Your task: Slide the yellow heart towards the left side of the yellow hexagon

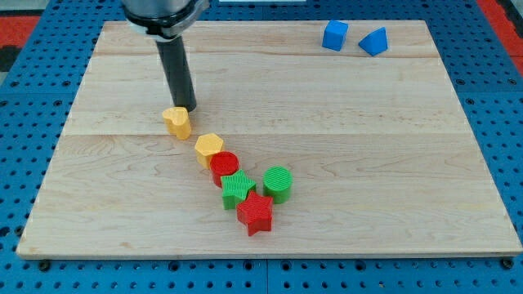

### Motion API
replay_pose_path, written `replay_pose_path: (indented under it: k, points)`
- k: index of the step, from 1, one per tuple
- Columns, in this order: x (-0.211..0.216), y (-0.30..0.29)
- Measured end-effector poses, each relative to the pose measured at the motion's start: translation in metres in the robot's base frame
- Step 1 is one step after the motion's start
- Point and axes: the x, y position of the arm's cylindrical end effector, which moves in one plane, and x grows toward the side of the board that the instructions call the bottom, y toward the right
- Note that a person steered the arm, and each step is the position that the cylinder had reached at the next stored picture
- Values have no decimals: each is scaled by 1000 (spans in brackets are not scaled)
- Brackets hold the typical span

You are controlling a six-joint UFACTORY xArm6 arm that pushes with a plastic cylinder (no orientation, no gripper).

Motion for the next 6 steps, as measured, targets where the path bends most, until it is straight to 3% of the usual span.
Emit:
replay_pose_path:
  k: [1, 3, 4, 5, 6]
  points:
    - [28, 17]
    - [-32, -24]
    - [24, -36]
    - [60, 14]
    - [53, 41]
